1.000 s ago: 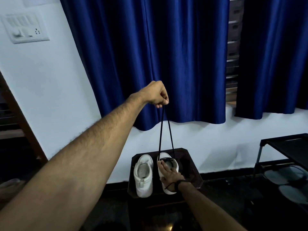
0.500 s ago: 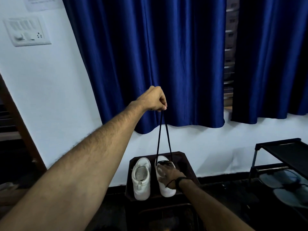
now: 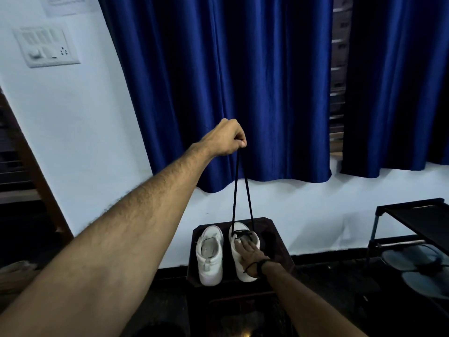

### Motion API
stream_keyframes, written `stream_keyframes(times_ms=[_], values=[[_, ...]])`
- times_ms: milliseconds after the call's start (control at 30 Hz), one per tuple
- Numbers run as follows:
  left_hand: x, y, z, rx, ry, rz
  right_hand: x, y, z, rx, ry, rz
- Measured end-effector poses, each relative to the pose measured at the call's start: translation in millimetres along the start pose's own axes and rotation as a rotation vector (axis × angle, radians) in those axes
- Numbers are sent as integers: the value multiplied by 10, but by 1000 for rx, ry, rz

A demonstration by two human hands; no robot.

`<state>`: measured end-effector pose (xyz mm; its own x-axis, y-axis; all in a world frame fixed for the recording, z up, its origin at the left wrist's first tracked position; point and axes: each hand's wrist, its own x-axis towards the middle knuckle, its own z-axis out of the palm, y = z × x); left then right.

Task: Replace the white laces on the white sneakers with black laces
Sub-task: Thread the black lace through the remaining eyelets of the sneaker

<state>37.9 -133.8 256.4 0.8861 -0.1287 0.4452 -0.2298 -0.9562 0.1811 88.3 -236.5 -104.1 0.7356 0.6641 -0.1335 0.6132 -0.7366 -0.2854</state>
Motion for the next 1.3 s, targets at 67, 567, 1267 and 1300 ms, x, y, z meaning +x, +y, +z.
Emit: stream_keyframes(times_ms=[67, 567, 1267, 1300], values=[[-11, -43, 21, -16, -7, -19, -5, -66, 18, 36, 2, 37], [-89, -170, 220, -57, -51, -14, -146, -444, -1475, 959, 727, -297], [-30, -246, 232, 197, -62, 49, -252, -287, 71, -104, 270, -37], [-28, -248, 236, 210, -67, 49, -241, -282, 67, -140, 236, -52]])
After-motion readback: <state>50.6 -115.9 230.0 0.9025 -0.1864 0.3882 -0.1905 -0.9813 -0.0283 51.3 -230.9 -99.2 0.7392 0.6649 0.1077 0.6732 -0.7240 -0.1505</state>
